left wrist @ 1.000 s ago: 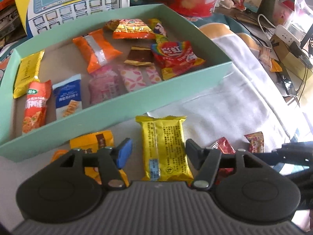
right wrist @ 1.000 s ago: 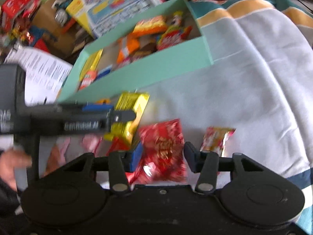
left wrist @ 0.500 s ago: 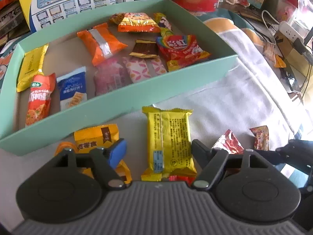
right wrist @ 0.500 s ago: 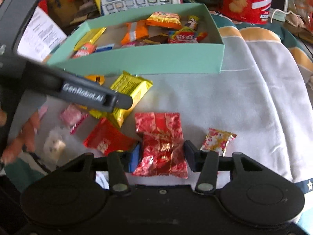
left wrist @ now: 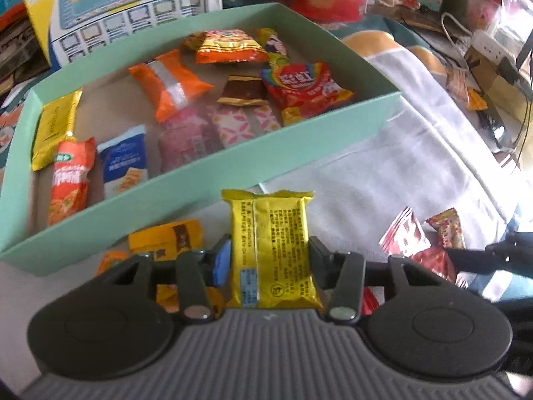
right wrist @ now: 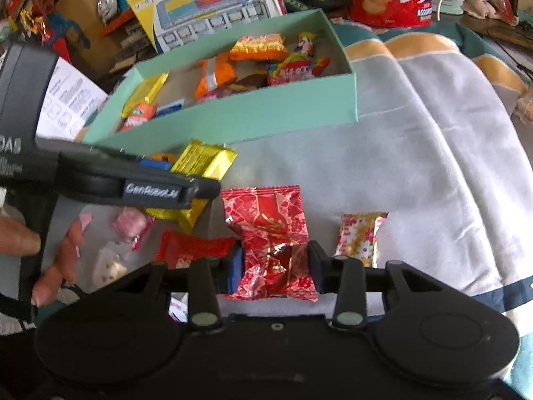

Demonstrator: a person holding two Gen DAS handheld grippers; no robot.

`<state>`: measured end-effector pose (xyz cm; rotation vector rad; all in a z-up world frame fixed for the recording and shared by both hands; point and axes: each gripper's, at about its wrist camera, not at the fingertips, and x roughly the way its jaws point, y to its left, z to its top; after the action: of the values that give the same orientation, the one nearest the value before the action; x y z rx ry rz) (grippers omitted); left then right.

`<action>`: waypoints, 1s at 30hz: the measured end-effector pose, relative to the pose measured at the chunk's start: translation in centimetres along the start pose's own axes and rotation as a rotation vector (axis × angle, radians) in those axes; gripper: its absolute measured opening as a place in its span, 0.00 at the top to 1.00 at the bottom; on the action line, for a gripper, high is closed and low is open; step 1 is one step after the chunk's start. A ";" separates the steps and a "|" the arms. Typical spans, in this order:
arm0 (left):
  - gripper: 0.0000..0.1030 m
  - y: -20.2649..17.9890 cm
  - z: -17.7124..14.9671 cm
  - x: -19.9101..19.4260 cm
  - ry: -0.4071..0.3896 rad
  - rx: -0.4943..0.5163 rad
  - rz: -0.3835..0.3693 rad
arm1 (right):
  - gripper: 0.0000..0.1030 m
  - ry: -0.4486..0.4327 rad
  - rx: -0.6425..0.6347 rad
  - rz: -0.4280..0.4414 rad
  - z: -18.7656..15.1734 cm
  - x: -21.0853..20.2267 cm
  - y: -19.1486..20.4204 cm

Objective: Organize snacks
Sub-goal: 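Carry the yellow pack and red candy into the teal box, open both tools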

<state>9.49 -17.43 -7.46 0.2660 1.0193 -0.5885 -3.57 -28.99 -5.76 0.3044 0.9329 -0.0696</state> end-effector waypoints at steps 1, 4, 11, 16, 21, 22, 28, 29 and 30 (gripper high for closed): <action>0.54 0.2 -0.1 -0.3 -0.003 -0.010 -0.011 | 0.63 -0.008 0.004 0.003 0.1 -0.4 0.0; 0.54 0.5 -0.3 -1.6 -0.023 -0.023 -0.039 | 0.63 -0.030 0.004 0.007 0.6 -1.2 0.1; 0.54 1.5 0.6 -4.4 -0.092 -0.050 -0.063 | 0.63 -0.079 0.036 0.043 3.0 -2.4 0.4; 0.54 3.7 2.4 -5.9 -0.145 -0.077 -0.037 | 0.63 -0.122 0.023 0.057 6.2 -2.2 1.4; 0.54 7.5 4.9 -6.1 -0.169 -0.124 0.018 | 0.63 -0.129 0.009 0.099 10.8 -0.1 3.2; 0.54 8.5 5.5 -5.9 -0.170 -0.137 0.028 | 0.63 -0.126 0.008 0.111 11.8 0.6 3.7; 0.54 14.1 8.8 -3.7 -0.155 -0.191 0.099 | 0.63 -0.094 0.007 0.165 17.6 5.9 7.0; 0.54 15.1 9.4 -3.2 -0.150 -0.202 0.108 | 0.62 -0.084 0.009 0.173 18.5 7.0 7.4; 0.54 15.8 9.7 -2.7 -0.148 -0.210 0.111 | 0.62 -0.076 0.009 0.178 19.3 8.2 8.0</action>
<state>24.53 -8.19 -1.14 0.0911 0.9085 -0.3904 17.88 -26.33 0.29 0.3899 0.8275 0.0776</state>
